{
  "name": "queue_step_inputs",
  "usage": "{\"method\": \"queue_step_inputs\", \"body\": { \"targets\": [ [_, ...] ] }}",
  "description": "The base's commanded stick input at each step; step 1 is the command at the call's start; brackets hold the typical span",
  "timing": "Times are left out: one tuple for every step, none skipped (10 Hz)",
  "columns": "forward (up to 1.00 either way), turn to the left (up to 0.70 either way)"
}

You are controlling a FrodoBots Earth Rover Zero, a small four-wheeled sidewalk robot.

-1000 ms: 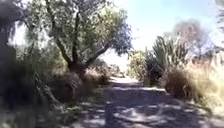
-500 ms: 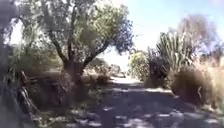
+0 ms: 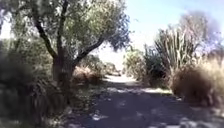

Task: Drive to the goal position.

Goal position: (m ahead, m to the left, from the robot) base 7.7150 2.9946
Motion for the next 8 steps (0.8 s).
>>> {"method": "queue_step_inputs", "body": {
  "targets": [
    [1.00, 0.00],
    [1.00, 0.00],
    [1.00, 0.00],
    [1.00, 0.00],
    [1.00, 0.00],
    [1.00, 0.00],
    [1.00, 0.00],
    [1.00, 0.00]
  ]
}}
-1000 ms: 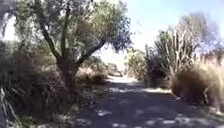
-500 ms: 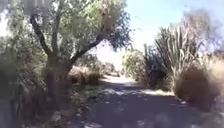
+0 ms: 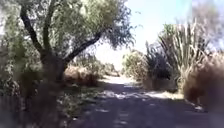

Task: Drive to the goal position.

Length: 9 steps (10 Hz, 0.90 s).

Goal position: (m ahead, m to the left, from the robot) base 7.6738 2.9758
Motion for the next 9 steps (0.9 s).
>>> {"method": "queue_step_inputs", "body": {
  "targets": [
    [1.00, 0.00],
    [1.00, 0.00],
    [1.00, 0.18],
    [1.00, 0.24],
    [1.00, 0.30],
    [1.00, 0.31],
    [1.00, 0.16],
    [1.00, 0.01],
    [1.00, 0.00]
  ]
}}
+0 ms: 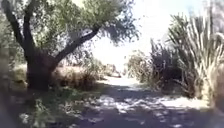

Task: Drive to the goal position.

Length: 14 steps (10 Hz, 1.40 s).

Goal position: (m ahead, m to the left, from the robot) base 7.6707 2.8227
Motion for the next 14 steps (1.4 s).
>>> {"method": "queue_step_inputs", "body": {
  "targets": [
    [1.00, 0.00],
    [1.00, 0.00],
    [1.00, 0.00],
    [1.00, 0.00],
    [1.00, 0.00],
    [1.00, 0.00],
    [1.00, 0.00],
    [1.00, 0.00],
    [1.00, 0.00],
    [1.00, 0.00],
    [1.00, 0.00],
    [1.00, 0.00],
    [1.00, 0.00],
    [1.00, -0.30]
  ]
}}
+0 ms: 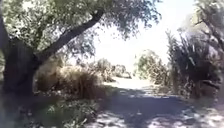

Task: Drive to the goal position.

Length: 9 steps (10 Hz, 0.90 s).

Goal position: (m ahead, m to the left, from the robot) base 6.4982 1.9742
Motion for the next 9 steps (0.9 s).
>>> {"method": "queue_step_inputs", "body": {
  "targets": [
    [1.00, -0.16],
    [1.00, -0.01],
    [1.00, 0.00],
    [1.00, 0.00],
    [1.00, 0.00],
    [1.00, 0.00],
    [1.00, 0.00],
    [1.00, 0.00],
    [1.00, 0.00]
  ]
}}
